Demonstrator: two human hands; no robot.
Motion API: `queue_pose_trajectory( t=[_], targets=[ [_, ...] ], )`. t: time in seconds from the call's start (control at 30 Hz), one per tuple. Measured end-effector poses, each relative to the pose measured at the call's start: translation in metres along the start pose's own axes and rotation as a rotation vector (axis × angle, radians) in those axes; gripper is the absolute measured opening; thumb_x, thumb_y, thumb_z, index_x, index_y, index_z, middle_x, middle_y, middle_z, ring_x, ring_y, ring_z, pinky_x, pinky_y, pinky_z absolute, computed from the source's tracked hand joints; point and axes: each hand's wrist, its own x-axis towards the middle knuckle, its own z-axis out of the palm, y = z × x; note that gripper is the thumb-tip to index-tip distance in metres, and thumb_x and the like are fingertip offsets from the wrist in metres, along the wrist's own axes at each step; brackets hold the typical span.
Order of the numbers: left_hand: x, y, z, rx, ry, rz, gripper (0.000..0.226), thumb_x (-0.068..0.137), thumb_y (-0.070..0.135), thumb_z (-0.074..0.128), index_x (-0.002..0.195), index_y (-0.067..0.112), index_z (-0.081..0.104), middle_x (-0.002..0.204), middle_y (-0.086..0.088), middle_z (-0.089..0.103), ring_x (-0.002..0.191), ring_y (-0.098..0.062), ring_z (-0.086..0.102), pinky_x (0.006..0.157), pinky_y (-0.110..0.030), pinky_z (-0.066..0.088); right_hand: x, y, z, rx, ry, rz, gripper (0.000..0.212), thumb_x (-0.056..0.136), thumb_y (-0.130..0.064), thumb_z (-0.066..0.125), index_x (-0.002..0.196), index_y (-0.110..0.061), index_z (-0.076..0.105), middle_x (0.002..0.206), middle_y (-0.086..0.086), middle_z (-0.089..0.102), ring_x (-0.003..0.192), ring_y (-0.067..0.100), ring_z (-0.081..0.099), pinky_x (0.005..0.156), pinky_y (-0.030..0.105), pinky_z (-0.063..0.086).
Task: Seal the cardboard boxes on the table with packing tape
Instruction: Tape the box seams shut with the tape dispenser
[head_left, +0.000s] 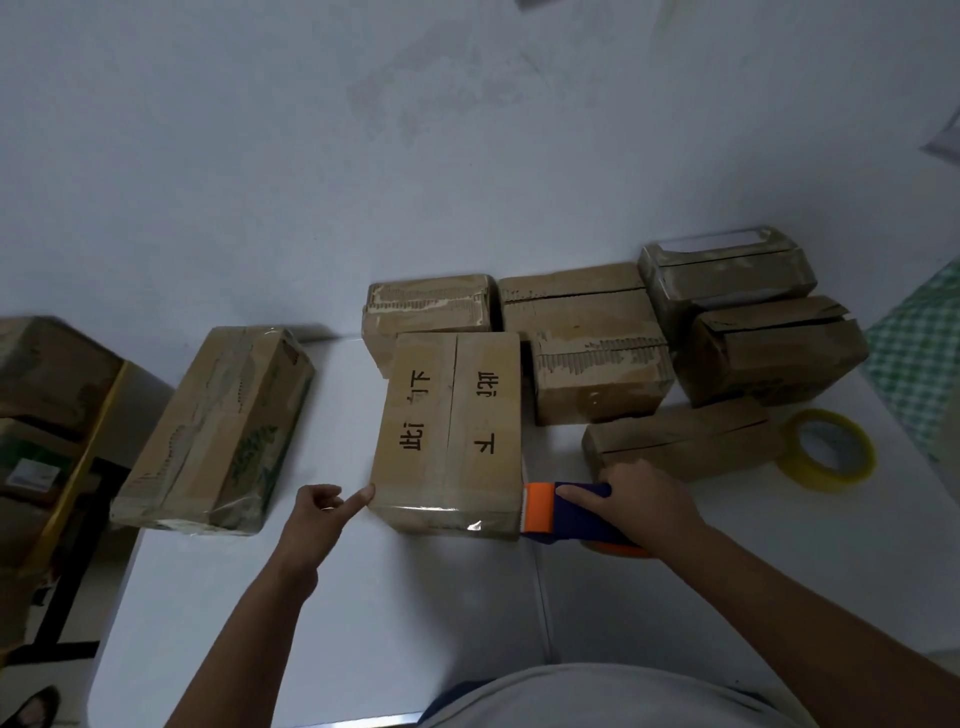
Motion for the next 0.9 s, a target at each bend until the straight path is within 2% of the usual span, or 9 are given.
queue_pose_trajectory(
  t=[0.13, 0.23, 0.4, 0.5, 0.57, 0.67, 0.73, 0.8, 0.9],
  targets=[
    [-0.002, -0.003, 0.001, -0.019, -0.022, 0.004, 0.072, 0.065, 0.062, 0.078, 0.117, 0.019, 0.05, 0.11, 0.002, 0.057, 0.107, -0.02, 0.054, 0.094, -0.039, 0.045, -0.002, 0.002, 0.004, 0.046, -0.012, 0.006, 0.07, 0.08, -0.082, 0.034, 0.07, -0.018, 0.058, 0.065, 0.0, 0.054, 0.063, 0.015, 0.056, 0.062, 0.03, 0.047],
    [-0.004, -0.009, 0.002, -0.029, -0.047, 0.024, 0.057, 0.081, 0.058, 0.071, 0.115, 0.016, 0.055, 0.112, 0.0, 0.06, 0.108, -0.019, 0.057, 0.1, -0.043, 0.046, -0.005, 0.003, 0.003, 0.037, -0.013, 0.008, 0.069, 0.081, -0.082, 0.033, 0.071, -0.018, 0.059, 0.067, 0.0, 0.055, 0.064, 0.014, 0.057, 0.064, 0.031, 0.049],
    [-0.005, -0.01, -0.014, -0.068, 0.002, 0.133, 0.031, 0.104, 0.035, 0.045, 0.101, 0.015, 0.068, 0.101, -0.006, 0.071, 0.096, -0.022, 0.066, 0.084, -0.035, 0.05, -0.007, 0.001, 0.001, 0.035, -0.02, 0.007, 0.07, 0.082, -0.08, 0.034, 0.077, -0.016, 0.063, 0.07, 0.001, 0.058, 0.066, 0.014, 0.058, 0.066, 0.031, 0.05],
    [0.001, -0.007, -0.023, 0.085, -0.013, 0.196, 0.031, 0.105, 0.031, 0.044, 0.096, 0.02, 0.072, 0.095, 0.0, 0.075, 0.092, -0.021, 0.067, 0.076, -0.029, 0.048, -0.007, -0.001, -0.001, 0.041, -0.014, -0.004, 0.069, 0.083, -0.079, 0.035, 0.078, -0.017, 0.063, 0.07, 0.001, 0.059, 0.065, 0.013, 0.057, 0.058, 0.026, 0.044],
    [0.009, -0.005, -0.024, 0.224, -0.05, 0.194, 0.029, 0.104, 0.03, 0.046, 0.092, 0.02, 0.071, 0.095, 0.002, 0.075, 0.086, -0.021, 0.069, 0.078, -0.034, 0.051, -0.007, -0.001, -0.001, 0.03, -0.003, -0.004, 0.068, 0.082, -0.079, 0.035, 0.077, -0.018, 0.063, 0.07, 0.0, 0.059, 0.064, 0.012, 0.057, 0.057, 0.025, 0.041],
    [0.012, 0.003, -0.024, 0.634, -0.056, 0.187, 0.025, 0.104, 0.017, 0.044, 0.09, 0.009, 0.064, 0.098, -0.014, 0.072, 0.083, -0.03, 0.072, 0.082, -0.042, 0.052, -0.006, 0.001, 0.001, 0.016, -0.005, 0.003, 0.069, 0.082, -0.08, 0.035, 0.079, -0.017, 0.064, 0.071, 0.001, 0.061, 0.065, 0.012, 0.058, 0.061, 0.026, 0.045],
    [0.008, 0.012, -0.019, 0.888, 0.122, 0.373, 0.026, 0.102, 0.009, 0.043, 0.112, -0.003, 0.064, 0.11, -0.023, 0.069, 0.096, -0.035, 0.069, 0.085, -0.043, 0.052, -0.005, 0.001, 0.003, 0.012, -0.01, 0.009, 0.071, 0.082, -0.081, 0.034, 0.08, -0.017, 0.065, 0.072, 0.001, 0.062, 0.066, 0.013, 0.058, 0.063, 0.028, 0.047],
    [-0.006, 0.027, -0.001, 0.835, 0.228, 0.716, 0.038, 0.097, 0.001, 0.052, 0.135, -0.005, 0.054, 0.126, -0.023, 0.064, 0.108, -0.037, 0.065, 0.093, -0.043, 0.052, -0.004, 0.001, 0.004, 0.001, -0.005, 0.015, 0.072, 0.081, -0.082, 0.033, 0.08, -0.017, 0.065, 0.072, 0.001, 0.061, 0.065, 0.012, 0.057, 0.062, 0.027, 0.046],
    [-0.03, 0.064, 0.043, 0.739, -0.044, 1.172, 0.049, 0.098, 0.015, 0.054, 0.146, 0.011, 0.046, 0.15, -0.01, 0.047, 0.136, -0.027, 0.046, 0.113, -0.04, 0.037, -0.003, 0.002, 0.004, 0.004, -0.001, 0.009, 0.072, 0.079, -0.083, 0.033, 0.077, -0.018, 0.064, 0.068, 0.0, 0.058, 0.062, 0.012, 0.056, 0.059, 0.027, 0.044]
  ],
)
